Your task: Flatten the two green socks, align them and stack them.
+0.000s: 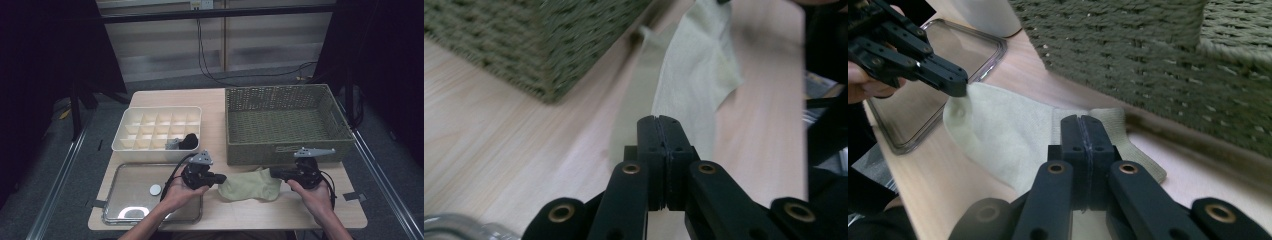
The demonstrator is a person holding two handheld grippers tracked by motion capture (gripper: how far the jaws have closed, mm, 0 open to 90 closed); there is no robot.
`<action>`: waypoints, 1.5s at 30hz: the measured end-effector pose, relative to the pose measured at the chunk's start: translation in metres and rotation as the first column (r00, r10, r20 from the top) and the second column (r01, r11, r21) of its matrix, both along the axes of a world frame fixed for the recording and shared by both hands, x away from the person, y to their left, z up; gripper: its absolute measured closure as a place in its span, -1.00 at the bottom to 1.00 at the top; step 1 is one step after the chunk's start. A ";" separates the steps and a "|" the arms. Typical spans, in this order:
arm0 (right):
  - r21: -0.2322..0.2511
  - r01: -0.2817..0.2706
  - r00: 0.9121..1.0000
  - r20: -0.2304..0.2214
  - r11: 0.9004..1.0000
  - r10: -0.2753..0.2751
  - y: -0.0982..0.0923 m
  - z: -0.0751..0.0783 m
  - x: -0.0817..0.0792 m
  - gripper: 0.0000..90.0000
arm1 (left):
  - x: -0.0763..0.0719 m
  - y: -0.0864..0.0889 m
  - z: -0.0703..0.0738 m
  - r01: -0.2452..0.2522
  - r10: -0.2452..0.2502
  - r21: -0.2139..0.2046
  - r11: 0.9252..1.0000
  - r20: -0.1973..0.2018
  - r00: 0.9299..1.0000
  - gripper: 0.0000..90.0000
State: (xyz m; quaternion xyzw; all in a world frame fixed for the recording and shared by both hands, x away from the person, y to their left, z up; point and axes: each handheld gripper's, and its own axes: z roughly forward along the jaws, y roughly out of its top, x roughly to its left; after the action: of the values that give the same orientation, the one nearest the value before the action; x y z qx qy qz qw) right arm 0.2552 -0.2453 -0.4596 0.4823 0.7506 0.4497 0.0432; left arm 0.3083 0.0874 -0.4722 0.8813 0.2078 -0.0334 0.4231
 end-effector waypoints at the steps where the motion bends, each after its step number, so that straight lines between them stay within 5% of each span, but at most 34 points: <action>1: -0.007 0.001 1.000 0.012 1.000 0.000 0.003 -0.006 0.007 1.00 | 0.000 -0.001 -0.004 -0.002 0.002 0.005 1.000 -0.002 1.000 0.98; 10: -0.021 0.028 0.999 0.017 0.999 -0.028 0.004 -0.021 0.015 0.80 | 0.000 -0.002 -0.007 -0.016 0.016 0.011 1.000 0.003 1.000 0.87; 12: -0.033 0.032 0.999 0.016 0.999 -0.032 -0.002 -0.022 0.009 0.71 | -0.003 -0.001 -0.004 -0.030 0.030 0.007 1.000 0.011 0.999 0.64; 17: -0.041 0.035 0.999 -0.009 0.999 -0.035 -0.010 -0.028 0.004 0.63 | -0.015 -0.004 0.003 0.031 -0.030 -0.017 0.999 0.022 0.999 0.66; 24: -0.098 0.006 0.999 -0.046 0.995 -0.011 -0.005 -0.038 0.005 0.65 | -0.026 -0.017 -0.018 0.095 -0.095 0.090 0.991 -0.011 0.995 0.64; 26: -0.103 -0.004 0.999 -0.052 0.995 -0.002 -0.004 -0.038 0.002 0.67 | -0.026 -0.015 -0.021 0.074 -0.073 0.064 0.995 -0.016 0.997 0.64; 29: -0.102 -0.011 0.998 -0.070 0.995 0.004 -0.004 -0.038 -0.008 0.75 | -0.024 -0.009 -0.019 0.075 -0.075 0.097 0.992 -0.005 0.997 0.62; 34: -0.104 -0.027 0.997 -0.072 0.994 0.019 -0.001 -0.036 -0.023 0.74 | -0.023 0.001 -0.019 0.072 -0.072 0.083 0.994 -0.006 0.997 0.58; 39: -0.066 -0.003 1.000 -0.011 0.998 0.002 -0.004 -0.029 -0.027 0.72 | -0.022 0.011 -0.009 0.045 -0.045 0.034 0.998 0.001 0.999 0.56; 45: -0.075 -0.023 0.999 -0.025 0.997 0.021 -0.004 -0.032 -0.024 0.64 | -0.011 0.022 -0.005 -0.030 0.030 0.017 0.999 0.008 1.000 0.36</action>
State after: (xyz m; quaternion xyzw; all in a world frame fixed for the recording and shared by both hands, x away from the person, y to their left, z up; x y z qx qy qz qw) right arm 0.2309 -0.2495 -0.4919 0.4776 0.7726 0.4157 0.0471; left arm 0.2969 0.1093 -0.4776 0.8818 0.2198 -0.0219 0.4166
